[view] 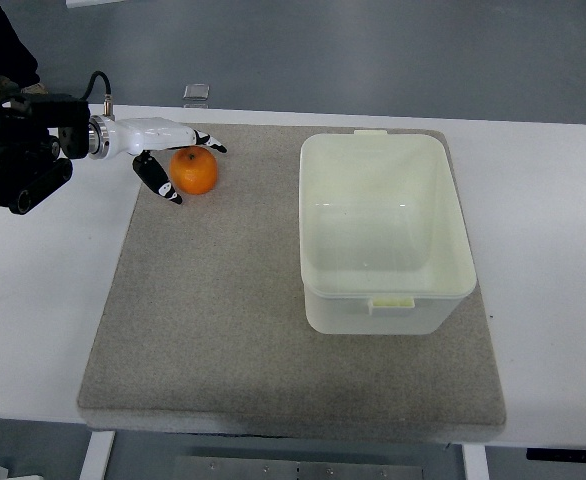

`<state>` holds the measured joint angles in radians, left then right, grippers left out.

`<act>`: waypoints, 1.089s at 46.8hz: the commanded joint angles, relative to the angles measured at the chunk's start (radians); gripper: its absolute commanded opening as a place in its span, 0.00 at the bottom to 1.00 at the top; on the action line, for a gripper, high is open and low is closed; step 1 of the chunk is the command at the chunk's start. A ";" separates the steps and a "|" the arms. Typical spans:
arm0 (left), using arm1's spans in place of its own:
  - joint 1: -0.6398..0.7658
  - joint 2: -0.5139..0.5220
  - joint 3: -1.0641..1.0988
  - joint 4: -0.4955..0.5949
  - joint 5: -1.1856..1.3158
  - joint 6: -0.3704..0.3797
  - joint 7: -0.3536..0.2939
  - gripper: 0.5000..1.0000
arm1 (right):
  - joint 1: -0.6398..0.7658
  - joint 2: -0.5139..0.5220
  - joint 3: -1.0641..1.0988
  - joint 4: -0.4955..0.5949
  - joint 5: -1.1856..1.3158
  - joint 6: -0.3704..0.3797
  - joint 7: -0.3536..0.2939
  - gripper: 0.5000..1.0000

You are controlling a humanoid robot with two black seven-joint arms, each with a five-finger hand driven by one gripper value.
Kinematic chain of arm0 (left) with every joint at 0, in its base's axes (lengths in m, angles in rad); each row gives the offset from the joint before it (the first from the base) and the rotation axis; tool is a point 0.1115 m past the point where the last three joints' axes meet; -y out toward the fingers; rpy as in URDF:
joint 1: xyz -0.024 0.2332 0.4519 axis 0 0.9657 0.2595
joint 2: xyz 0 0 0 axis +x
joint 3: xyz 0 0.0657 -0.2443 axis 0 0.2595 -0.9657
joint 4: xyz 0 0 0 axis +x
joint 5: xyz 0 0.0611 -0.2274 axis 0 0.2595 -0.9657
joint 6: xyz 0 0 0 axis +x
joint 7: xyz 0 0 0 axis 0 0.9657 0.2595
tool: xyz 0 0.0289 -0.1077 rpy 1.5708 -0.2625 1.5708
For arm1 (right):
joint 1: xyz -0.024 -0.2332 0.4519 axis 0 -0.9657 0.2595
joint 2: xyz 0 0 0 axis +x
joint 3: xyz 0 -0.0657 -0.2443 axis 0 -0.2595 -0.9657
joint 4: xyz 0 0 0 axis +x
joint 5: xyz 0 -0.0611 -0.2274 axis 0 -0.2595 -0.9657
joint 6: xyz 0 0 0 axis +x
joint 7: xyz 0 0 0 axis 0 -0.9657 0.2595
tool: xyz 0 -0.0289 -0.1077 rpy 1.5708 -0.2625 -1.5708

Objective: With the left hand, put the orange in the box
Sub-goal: 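Close the left hand fingers around the orange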

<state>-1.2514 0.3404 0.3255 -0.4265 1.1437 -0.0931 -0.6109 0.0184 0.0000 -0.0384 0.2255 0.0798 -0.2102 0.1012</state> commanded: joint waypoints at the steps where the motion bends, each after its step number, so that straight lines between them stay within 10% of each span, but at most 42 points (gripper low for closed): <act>1: 0.001 0.000 0.004 0.002 0.008 0.003 0.000 0.80 | 0.000 0.000 0.000 0.000 0.000 0.000 0.000 0.89; 10: 0.001 0.002 0.009 0.002 0.013 0.006 0.000 0.67 | 0.000 0.000 0.000 0.000 0.000 0.000 0.000 0.89; 20: 0.001 0.000 0.010 0.003 0.014 0.007 0.000 0.30 | 0.000 0.000 0.000 0.000 0.000 0.000 0.000 0.89; 24: 0.001 0.000 0.012 0.005 0.016 0.009 0.000 0.01 | 0.000 0.000 0.000 0.000 0.000 0.000 0.000 0.89; 51: -0.043 -0.001 0.012 0.018 0.014 0.012 0.000 0.00 | 0.000 0.000 0.000 0.000 0.000 0.000 0.000 0.89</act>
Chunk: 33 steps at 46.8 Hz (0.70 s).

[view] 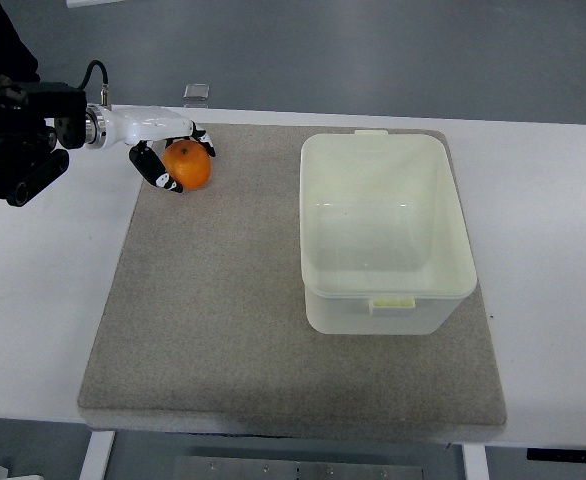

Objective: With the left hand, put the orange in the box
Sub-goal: 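Close the left hand fingers around the orange, then lift the orange with the left hand and carry it over the box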

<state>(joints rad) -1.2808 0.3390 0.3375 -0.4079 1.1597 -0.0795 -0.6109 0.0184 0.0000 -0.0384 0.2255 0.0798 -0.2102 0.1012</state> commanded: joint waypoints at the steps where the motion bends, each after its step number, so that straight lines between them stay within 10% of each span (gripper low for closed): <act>1: -0.018 0.000 0.000 0.000 -0.002 -0.002 0.000 0.00 | 0.000 0.000 0.000 0.000 0.000 0.000 0.000 0.89; 33: -0.163 -0.051 -0.014 -0.019 -0.017 -0.011 0.000 0.00 | 0.000 0.000 0.000 0.000 0.000 0.000 0.000 0.89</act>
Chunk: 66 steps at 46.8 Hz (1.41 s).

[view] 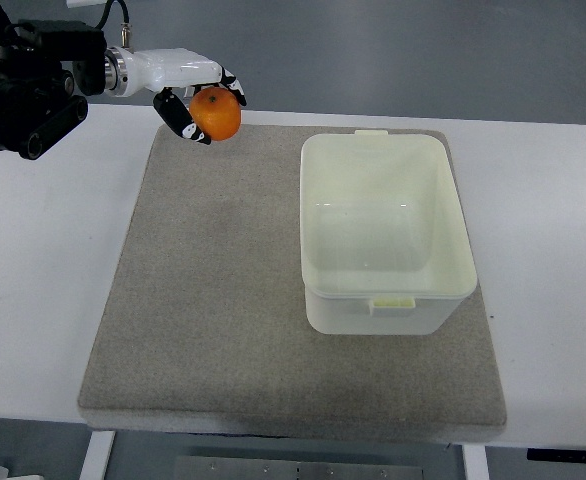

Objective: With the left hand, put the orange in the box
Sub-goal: 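Lift the orange with the left hand and carry it over the box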

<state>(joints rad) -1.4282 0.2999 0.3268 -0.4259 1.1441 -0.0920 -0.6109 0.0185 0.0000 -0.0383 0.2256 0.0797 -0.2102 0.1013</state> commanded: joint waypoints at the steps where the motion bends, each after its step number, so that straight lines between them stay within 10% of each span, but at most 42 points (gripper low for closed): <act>1: -0.020 -0.013 -0.008 -0.001 -0.001 0.002 0.000 0.00 | 0.000 0.000 0.000 0.000 0.000 0.000 0.000 0.89; 66: -0.195 -0.015 -0.163 -0.496 0.026 -0.002 0.000 0.00 | 0.000 0.000 0.000 0.000 0.000 0.000 0.000 0.89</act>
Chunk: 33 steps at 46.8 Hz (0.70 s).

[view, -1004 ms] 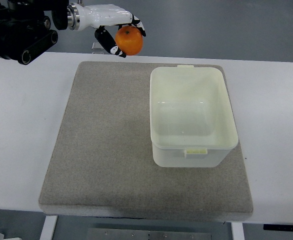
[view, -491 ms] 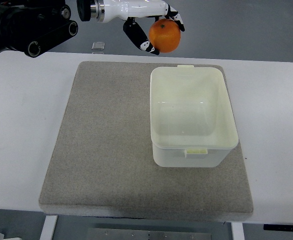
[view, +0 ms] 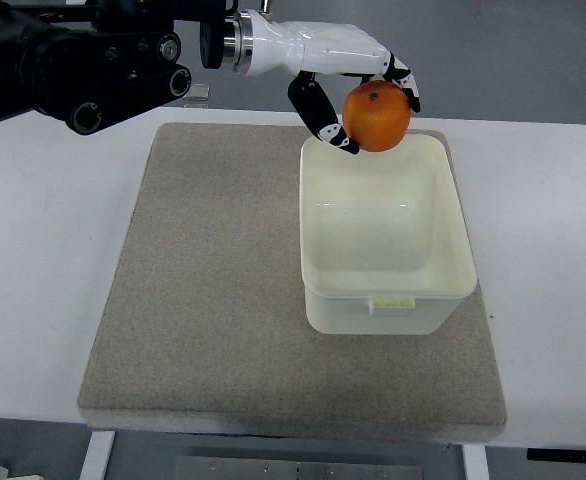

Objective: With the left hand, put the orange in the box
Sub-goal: 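Lift the orange with the left hand and carry it over the box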

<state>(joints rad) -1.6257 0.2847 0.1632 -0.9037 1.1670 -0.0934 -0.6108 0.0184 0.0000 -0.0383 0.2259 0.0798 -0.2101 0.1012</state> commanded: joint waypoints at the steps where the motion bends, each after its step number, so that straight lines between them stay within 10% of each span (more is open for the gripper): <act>1: 0.004 0.001 0.001 -0.021 0.005 0.001 0.000 0.00 | 0.000 0.000 0.000 0.000 0.000 0.000 0.000 0.89; 18: 0.015 -0.001 -0.007 -0.026 0.000 0.011 0.000 0.00 | 0.000 0.000 0.000 0.001 0.000 0.000 0.000 0.89; 26: 0.020 -0.001 -0.007 -0.029 -0.003 0.011 0.000 0.37 | 0.000 0.000 0.000 0.000 0.000 0.000 0.000 0.89; 33: 0.021 -0.001 -0.007 -0.032 -0.004 0.011 0.000 0.49 | 0.000 0.000 0.000 0.000 0.000 0.000 0.000 0.89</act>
<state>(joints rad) -1.6046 0.2838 0.1565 -0.9353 1.1632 -0.0828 -0.6108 0.0184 0.0000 -0.0383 0.2255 0.0798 -0.2102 0.1012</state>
